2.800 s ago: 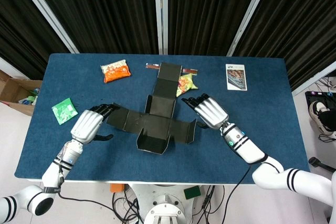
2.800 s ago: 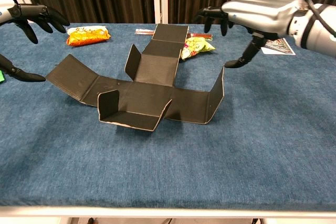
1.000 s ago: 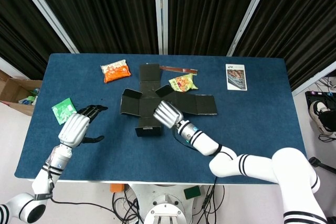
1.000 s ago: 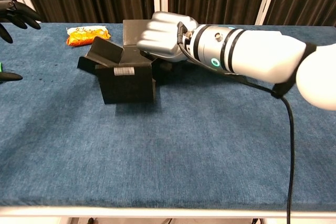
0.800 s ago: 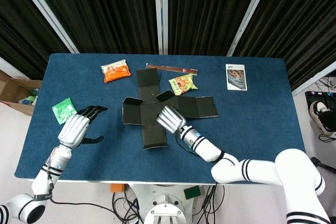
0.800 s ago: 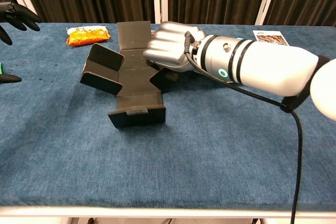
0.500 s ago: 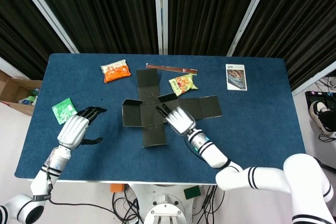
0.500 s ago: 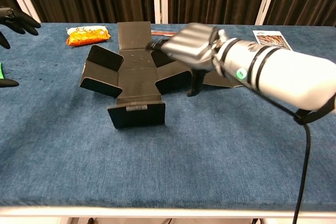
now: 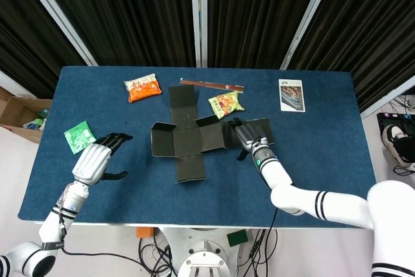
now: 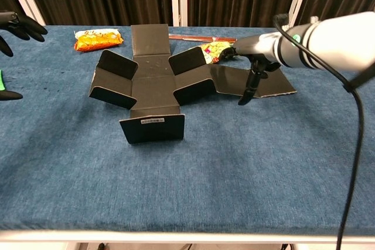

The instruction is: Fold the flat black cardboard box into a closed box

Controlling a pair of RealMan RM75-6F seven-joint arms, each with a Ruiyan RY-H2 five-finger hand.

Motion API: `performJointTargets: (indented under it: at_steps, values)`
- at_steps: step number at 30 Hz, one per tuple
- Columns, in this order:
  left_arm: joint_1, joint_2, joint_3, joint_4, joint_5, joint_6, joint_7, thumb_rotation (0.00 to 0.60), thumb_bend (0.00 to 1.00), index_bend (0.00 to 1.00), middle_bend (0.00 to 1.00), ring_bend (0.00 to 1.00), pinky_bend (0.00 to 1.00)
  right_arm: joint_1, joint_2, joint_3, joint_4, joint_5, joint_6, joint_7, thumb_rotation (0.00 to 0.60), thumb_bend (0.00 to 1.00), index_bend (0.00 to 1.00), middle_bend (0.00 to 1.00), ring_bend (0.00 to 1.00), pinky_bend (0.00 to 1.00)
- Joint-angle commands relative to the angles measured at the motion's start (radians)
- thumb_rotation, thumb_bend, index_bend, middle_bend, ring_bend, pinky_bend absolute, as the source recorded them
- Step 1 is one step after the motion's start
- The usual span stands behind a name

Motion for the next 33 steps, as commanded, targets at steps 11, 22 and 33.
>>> performJointTargets:
  at_steps: [11, 22, 33]
  values:
    - [0.004, 0.004, 0.0, 0.0, -0.016, -0.014, 0.0, 0.6, 0.0, 0.19, 0.2, 0.17, 0.33, 0.178, -0.059, -0.089, 0.184, 0.211, -0.088, -0.032, 0.6, 0.13, 0.0, 0.06, 0.77, 1.0]
    - [0.012, 0.007, 0.003, 0.008, -0.017, -0.012, -0.016, 0.6, 0.0, 0.19, 0.2, 0.17, 0.33, 0.232, -0.103, -0.146, 0.243, 0.259, -0.088, -0.044, 0.6, 0.13, 0.0, 0.1, 0.77, 1.0]
    - [-0.041, -0.037, 0.004, 0.118, -0.105, -0.148, 0.195, 0.6, 0.0, 0.06, 0.03, 0.45, 0.58, 0.247, -0.095, -0.152, 0.209, 0.204, -0.036, -0.036, 0.6, 0.29, 0.46, 0.32, 0.79, 1.0]
